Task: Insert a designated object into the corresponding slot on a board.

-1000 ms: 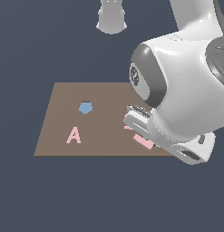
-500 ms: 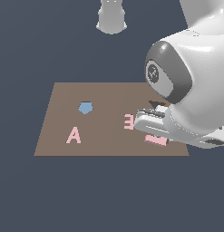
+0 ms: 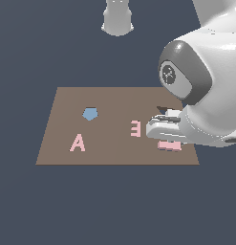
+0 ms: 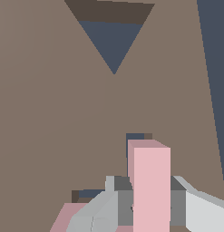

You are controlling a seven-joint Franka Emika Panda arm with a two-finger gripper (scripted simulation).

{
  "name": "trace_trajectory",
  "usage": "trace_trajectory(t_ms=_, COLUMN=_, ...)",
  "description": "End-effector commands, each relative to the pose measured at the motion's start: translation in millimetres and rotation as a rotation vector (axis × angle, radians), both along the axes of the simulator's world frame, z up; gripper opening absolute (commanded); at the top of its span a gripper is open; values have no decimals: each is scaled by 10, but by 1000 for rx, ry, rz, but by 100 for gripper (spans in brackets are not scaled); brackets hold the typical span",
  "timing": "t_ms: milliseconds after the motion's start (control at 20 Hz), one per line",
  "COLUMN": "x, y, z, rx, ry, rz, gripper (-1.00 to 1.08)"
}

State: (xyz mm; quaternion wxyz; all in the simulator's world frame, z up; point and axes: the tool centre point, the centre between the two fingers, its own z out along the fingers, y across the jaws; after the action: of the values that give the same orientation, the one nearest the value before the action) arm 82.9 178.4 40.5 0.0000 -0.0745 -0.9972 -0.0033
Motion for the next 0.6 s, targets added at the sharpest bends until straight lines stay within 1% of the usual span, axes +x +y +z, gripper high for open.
trace_trajectory(t_ms=0, x=-10, y=11, z=2, rx=0, ry=0, rz=14, gripper=-100)
trace_trajectory(t_ms=400, x=-16, y=18, z=-98, rx=-5, ry=-1, rz=17, gripper=-100)
trace_trajectory(t_ms=450, x=-16, y=18, z=-98, rx=-5, ry=-1, rz=17, gripper=100)
trace_trajectory(t_ms=550, x=-16, y=18, z=-98, rx=-5, ry=-1, rz=17, gripper=100)
